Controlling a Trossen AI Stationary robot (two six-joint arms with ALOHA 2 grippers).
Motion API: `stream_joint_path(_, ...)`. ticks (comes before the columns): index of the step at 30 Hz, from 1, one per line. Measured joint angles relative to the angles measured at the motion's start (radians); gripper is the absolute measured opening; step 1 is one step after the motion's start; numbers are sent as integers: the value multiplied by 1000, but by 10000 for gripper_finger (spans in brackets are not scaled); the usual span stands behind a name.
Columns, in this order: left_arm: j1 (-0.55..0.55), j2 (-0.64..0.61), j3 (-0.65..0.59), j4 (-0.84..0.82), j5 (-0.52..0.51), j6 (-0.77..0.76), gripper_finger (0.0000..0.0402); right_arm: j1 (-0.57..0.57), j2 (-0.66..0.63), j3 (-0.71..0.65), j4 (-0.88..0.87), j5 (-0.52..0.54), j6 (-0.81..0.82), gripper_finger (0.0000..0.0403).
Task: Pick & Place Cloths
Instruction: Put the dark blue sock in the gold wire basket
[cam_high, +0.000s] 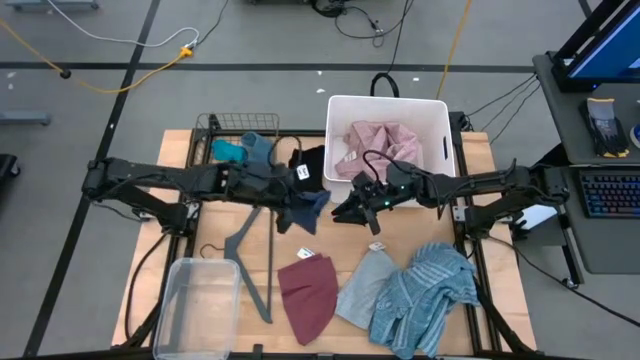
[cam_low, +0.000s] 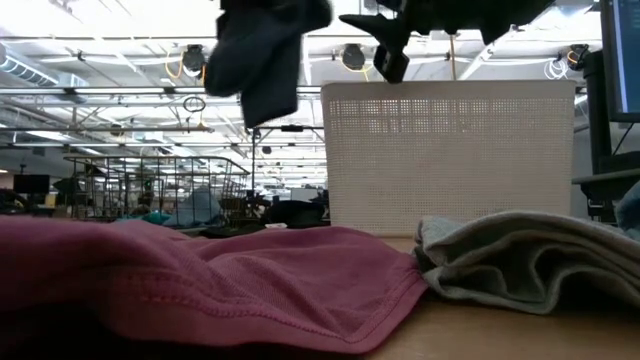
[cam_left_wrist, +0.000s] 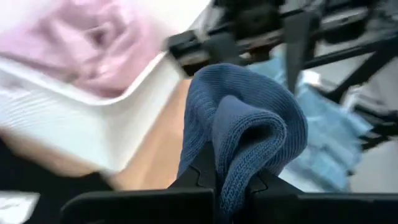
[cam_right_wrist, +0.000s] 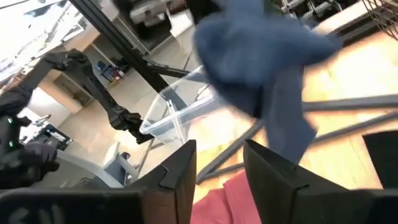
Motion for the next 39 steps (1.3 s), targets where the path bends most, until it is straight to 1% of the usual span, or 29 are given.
stream_joint_path(5,0,-104,1,-146,-157,-8,3,0,-7,0,9,-2,0,145)
stream_joint_path(9,0,-184,0,-232,-304,-15,3,0,-10,0,13,-2,0,143)
stream_joint_path(13,0,-258,1,-303,-477,-25,2,0,-10,0,23,-2,19,136)
stream_joint_path(18,14,-323,1,-324,-700,-10,2,1,-10,0,32,-1,60,133)
stream_joint_path(22,66,-350,1,-321,-783,66,2,1,-10,0,33,-1,83,132)
stream_joint_path(25,135,-355,1,-350,-800,120,1,13,-10,0,55,1,65,132)
stream_joint_path(28,223,-355,1,-424,-791,125,1,38,-10,0,123,1,18,132)
stream_joint_path(30,292,-355,1,-480,-741,108,1,57,-10,0,177,1,-22,132)
stream_joint_path(34,421,-354,1,-565,-601,102,1,86,-10,0,255,1,-106,132)
stream_joint_path(39,535,-344,1,-584,-493,133,2,112,-10,0,271,0,-187,132)
